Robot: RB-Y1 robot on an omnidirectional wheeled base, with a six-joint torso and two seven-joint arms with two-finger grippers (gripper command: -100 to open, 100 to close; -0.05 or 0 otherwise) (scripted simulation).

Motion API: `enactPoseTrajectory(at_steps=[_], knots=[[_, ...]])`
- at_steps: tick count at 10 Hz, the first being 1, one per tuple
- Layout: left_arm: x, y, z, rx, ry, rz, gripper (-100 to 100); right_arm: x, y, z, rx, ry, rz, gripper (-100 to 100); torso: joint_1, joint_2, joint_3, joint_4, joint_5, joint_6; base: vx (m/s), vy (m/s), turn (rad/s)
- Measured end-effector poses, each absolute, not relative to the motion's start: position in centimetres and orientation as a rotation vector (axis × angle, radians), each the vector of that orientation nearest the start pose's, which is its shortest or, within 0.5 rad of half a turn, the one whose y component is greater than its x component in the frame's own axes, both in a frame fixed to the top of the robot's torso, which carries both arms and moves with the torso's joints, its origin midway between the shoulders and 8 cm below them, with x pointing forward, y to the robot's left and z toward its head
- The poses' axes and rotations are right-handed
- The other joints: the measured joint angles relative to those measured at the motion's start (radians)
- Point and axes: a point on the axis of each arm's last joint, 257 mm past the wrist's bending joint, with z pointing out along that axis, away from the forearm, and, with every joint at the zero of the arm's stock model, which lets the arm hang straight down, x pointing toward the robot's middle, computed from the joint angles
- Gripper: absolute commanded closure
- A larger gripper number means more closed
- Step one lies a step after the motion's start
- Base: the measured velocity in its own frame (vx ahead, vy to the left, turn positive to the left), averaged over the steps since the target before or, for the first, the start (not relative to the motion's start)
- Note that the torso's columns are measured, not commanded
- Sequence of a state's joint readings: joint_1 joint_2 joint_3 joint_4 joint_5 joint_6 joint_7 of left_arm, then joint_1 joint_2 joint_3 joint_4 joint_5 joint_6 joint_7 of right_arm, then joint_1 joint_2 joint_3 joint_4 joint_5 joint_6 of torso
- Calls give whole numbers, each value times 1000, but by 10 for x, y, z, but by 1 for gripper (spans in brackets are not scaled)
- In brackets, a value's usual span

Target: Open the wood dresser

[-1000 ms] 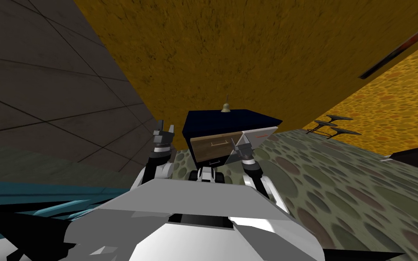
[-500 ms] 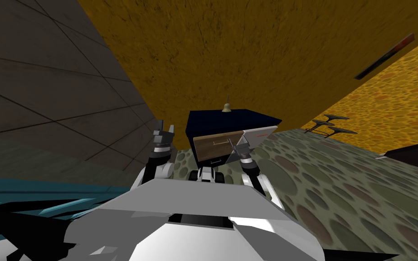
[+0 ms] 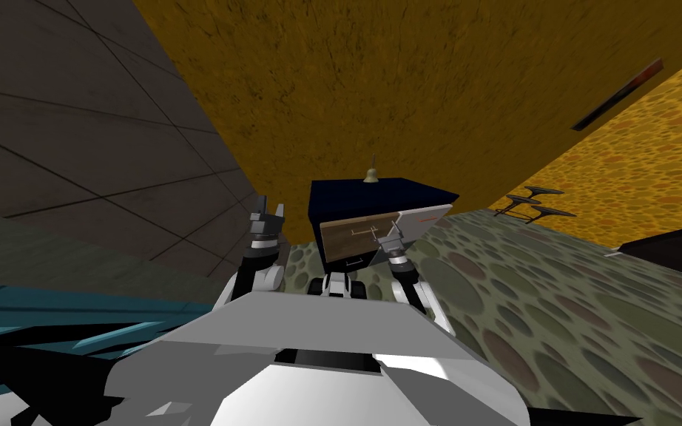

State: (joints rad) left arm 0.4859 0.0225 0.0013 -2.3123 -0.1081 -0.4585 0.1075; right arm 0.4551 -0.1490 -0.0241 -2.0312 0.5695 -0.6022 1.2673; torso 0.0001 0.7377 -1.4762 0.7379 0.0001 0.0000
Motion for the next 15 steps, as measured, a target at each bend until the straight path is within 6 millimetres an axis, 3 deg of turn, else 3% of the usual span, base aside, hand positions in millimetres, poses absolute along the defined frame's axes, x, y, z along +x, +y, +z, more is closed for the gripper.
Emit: enactPoseTrajectory(at_steps=[15], knots=[[348, 263, 34, -615, 665, -1335, 0, 415, -205, -143, -852, 962, -630, -100, 0, 1, 0, 0, 0, 0, -24, 45, -16]])
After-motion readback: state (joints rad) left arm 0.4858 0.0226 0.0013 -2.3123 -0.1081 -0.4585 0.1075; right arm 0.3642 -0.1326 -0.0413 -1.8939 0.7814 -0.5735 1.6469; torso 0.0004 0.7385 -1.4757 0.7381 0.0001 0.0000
